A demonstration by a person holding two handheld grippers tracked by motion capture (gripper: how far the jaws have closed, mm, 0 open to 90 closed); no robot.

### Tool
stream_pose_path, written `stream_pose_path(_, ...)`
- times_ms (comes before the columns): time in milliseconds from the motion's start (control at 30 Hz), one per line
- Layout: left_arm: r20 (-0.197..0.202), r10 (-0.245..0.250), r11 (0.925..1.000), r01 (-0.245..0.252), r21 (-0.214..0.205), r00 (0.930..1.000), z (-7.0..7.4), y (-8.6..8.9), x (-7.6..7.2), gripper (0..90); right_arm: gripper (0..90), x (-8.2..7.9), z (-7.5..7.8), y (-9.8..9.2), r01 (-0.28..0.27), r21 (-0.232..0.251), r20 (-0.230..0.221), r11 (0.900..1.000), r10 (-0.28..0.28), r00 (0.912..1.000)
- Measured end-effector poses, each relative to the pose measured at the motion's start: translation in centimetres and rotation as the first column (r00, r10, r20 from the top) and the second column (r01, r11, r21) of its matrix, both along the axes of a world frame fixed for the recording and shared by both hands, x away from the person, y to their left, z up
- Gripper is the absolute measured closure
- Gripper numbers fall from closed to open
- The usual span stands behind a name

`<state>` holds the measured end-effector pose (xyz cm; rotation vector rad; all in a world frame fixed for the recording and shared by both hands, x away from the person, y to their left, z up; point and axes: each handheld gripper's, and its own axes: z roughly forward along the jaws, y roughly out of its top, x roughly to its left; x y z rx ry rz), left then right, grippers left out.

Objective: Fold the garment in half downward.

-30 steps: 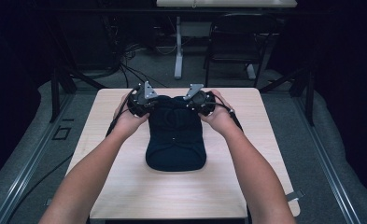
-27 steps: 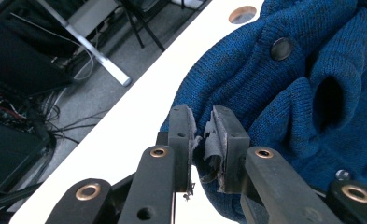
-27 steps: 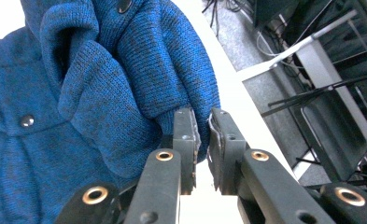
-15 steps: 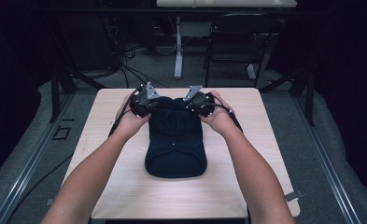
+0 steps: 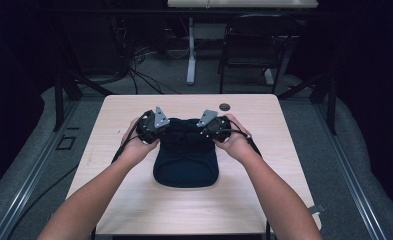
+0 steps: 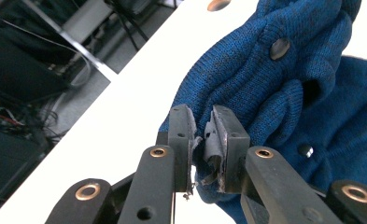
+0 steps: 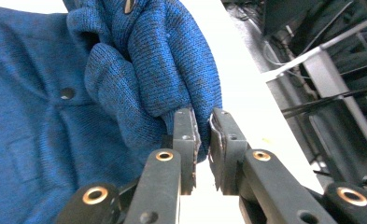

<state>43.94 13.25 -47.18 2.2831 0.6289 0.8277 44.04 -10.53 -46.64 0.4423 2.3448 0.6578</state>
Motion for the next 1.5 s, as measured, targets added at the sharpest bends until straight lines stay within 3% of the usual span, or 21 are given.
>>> stream_pose_path(133,-0.019,-0.013,0.9999,0.013,-0.007,0.9997,-0.1,0.3,0.0,79.1,80.9,-0.3,-0.2,0.0,-0.002,0.023,-0.008,0.9997,0.003,1.0000)
stream_pose_path(467,-0.039,-0.021,0.9994,0.020,-0.027,0.9990,0.1,0.5,-0.1,79.0,80.9,-0.6,0.1,-0.2,-0.014,0.021,-0.025,0.9997,0.015,0.9996)
stream_pose_path(533,-0.062,-0.024,0.9982,0.020,-0.057,0.9978,0.2,0.6,-0.3,79.0,81.0,-0.7,0.1,-0.3,-0.012,0.039,-0.031,0.9992,0.014,0.9994)
stream_pose_path(800,-0.085,-0.070,0.9970,0.067,-0.038,0.9939,0.3,1.0,-1.8,78.7,80.8,-2.0,0.5,-0.6,-0.049,0.014,-0.076,0.9987,0.050,0.9958)
stream_pose_path(967,-0.111,-0.103,0.9944,0.099,-0.036,0.9885,-0.3,1.1,-3.1,78.5,80.7,-3.7,0.0,-0.5,-0.080,-0.001,-0.118,0.9968,0.079,0.9899)
stream_pose_path(1033,-0.119,-0.121,0.9926,0.118,-0.025,0.9856,-0.5,1.1,-3.7,78.4,80.7,-4.4,-0.2,-0.4,-0.098,-0.032,-0.123,0.9947,0.094,0.9880)
stream_pose_path(1233,-0.138,-0.149,0.9889,0.147,-0.026,0.9792,-1.1,1.3,-4.9,78.1,80.6,-5.5,-0.7,-0.5,-0.098,-0.017,-0.154,0.9950,0.094,0.9836)
stream_pose_path(1300,-0.141,-0.150,0.9887,0.149,-0.020,0.9785,-1.3,1.3,-5.1,78.0,80.5,-6.1,-0.9,-0.4,-0.102,-0.036,-0.148,0.9941,0.096,0.9843)
stream_pose_path(1500,-0.154,-0.163,0.9866,0.160,-0.029,0.9745,-2.0,1.6,-5.9,77.9,80.7,-7.3,-1.7,-0.3,-0.104,-0.024,-0.154,0.9943,0.099,0.9831)
